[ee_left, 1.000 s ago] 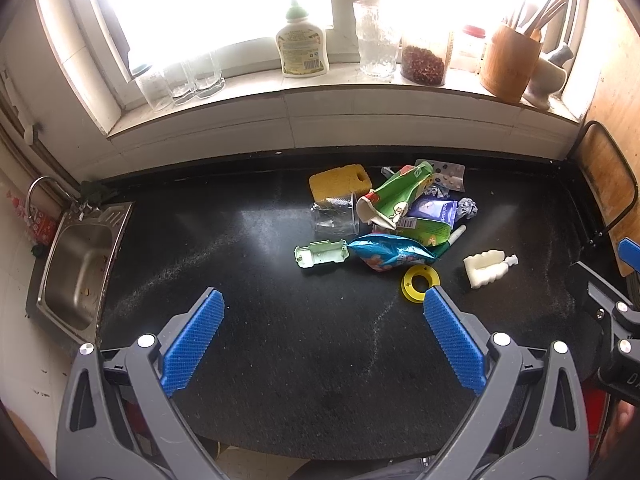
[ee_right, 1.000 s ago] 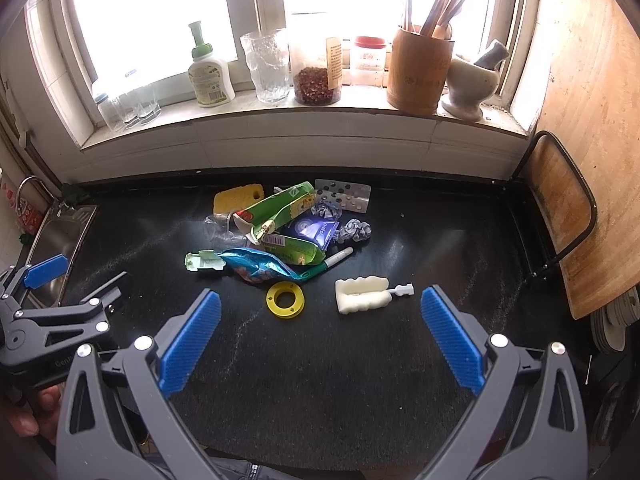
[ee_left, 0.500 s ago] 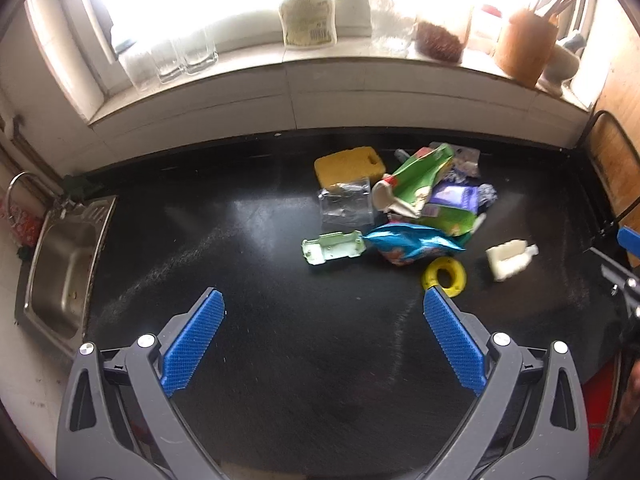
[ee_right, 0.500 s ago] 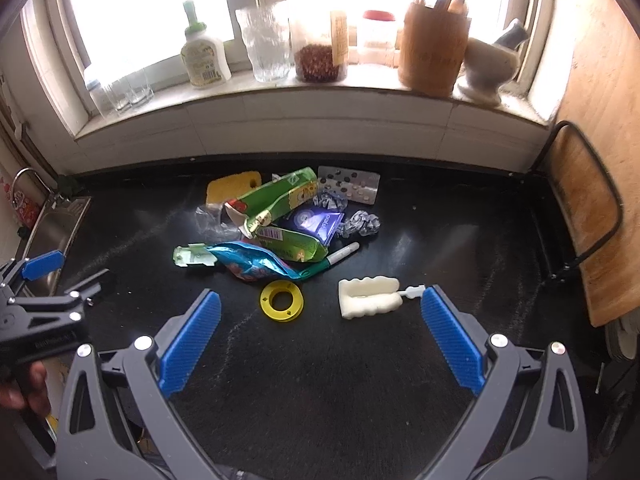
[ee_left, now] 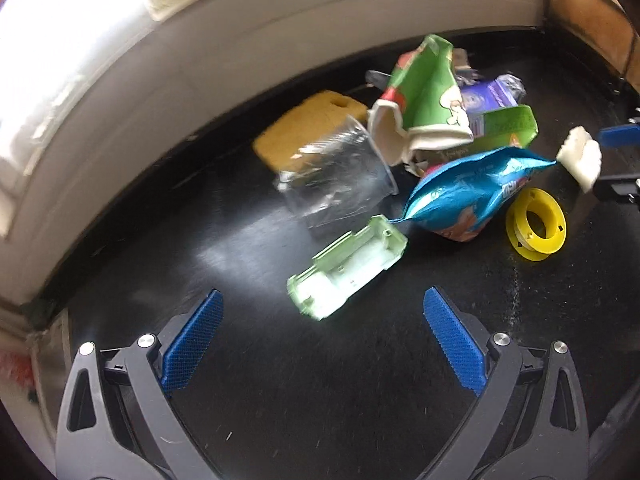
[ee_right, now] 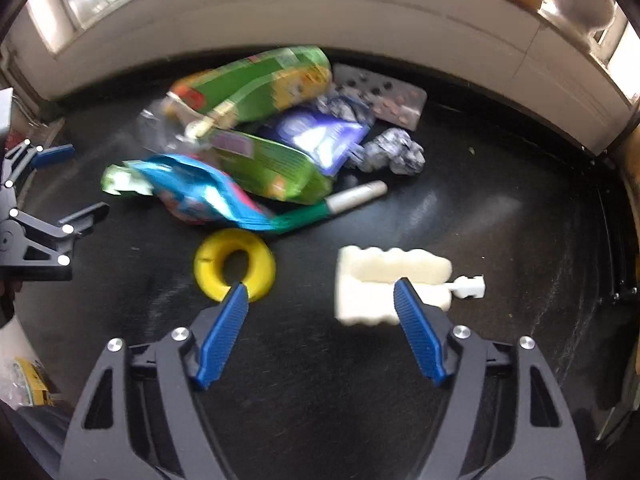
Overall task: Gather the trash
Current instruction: 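Grasp the pale green plastic tray with the left tool while the right tool grasps the yellow tape roll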
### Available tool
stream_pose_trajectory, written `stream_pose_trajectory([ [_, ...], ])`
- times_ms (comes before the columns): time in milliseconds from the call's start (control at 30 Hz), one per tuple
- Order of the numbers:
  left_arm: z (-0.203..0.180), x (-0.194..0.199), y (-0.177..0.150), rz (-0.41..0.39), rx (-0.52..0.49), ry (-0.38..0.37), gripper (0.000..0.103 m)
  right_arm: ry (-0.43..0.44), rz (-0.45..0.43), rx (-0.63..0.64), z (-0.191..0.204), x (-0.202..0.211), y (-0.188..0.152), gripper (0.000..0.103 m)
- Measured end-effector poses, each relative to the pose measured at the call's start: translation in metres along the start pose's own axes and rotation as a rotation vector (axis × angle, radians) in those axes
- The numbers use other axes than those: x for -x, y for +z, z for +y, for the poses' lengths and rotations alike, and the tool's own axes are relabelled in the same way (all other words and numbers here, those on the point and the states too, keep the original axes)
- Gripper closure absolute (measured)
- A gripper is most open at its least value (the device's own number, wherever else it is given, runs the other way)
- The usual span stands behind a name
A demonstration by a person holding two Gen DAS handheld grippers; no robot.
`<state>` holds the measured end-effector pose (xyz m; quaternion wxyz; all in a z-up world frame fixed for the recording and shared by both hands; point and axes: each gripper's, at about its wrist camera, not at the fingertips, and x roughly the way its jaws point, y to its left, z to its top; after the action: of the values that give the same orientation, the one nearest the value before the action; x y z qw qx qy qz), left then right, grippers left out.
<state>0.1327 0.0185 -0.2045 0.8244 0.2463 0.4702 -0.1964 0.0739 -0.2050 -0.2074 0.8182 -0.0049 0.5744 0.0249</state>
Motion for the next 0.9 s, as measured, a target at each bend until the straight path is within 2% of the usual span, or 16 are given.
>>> stream_pose_trajectory([
  [133,-0.002,-0.022,0.0,-0.023,-0.081,-0.068,0.005,0.037,0.044,-0.037,-0.015,-0.008,-0.002,0.03],
  [200,-0.005,-0.028,0.0,-0.038,-0.135,-0.068,0.005,0.059,0.048,-0.008,-0.012,-0.008,-0.003,0.03],
  [267,-0.007,-0.034,0.002,-0.051,-0.186,-0.078,0.005,0.073,0.048,0.054,0.001,-0.01,-0.001,0.029],
  [433,-0.008,-0.043,0.006,-0.087,-0.217,-0.105,0.008,0.121,0.046,0.16,0.039,-0.024,0.007,0.02],
  [567,-0.009,-0.044,0.003,-0.094,-0.156,-0.159,0.027,0.092,0.064,0.208,0.059,-0.045,0.004,0.019],
  [633,-0.009,-0.043,0.002,-0.086,-0.119,-0.175,0.047,0.069,0.067,0.231,0.066,-0.054,0.003,0.019],
  [667,-0.011,-0.042,0.001,-0.084,-0.109,-0.17,0.053,0.067,0.074,0.234,0.068,-0.058,0.003,0.019],
  [700,-0.011,-0.04,-0.001,-0.079,-0.106,-0.161,0.065,0.066,0.077,0.234,0.07,-0.06,0.003,0.019],
  [767,-0.017,-0.036,-0.007,-0.061,-0.104,-0.126,0.069,0.062,0.055,0.232,0.073,-0.059,0.005,0.024],
  [800,-0.022,-0.035,-0.007,-0.052,-0.099,-0.114,0.069,0.063,0.046,0.233,0.075,-0.058,0.005,0.031],
  [833,-0.023,-0.034,-0.008,-0.042,-0.078,-0.109,0.069,0.065,0.036,0.235,0.076,-0.057,0.007,0.045],
  [900,-0.023,-0.03,-0.013,-0.017,-0.026,-0.105,0.069,0.071,0.042,0.225,0.082,-0.051,0.008,0.05],
])
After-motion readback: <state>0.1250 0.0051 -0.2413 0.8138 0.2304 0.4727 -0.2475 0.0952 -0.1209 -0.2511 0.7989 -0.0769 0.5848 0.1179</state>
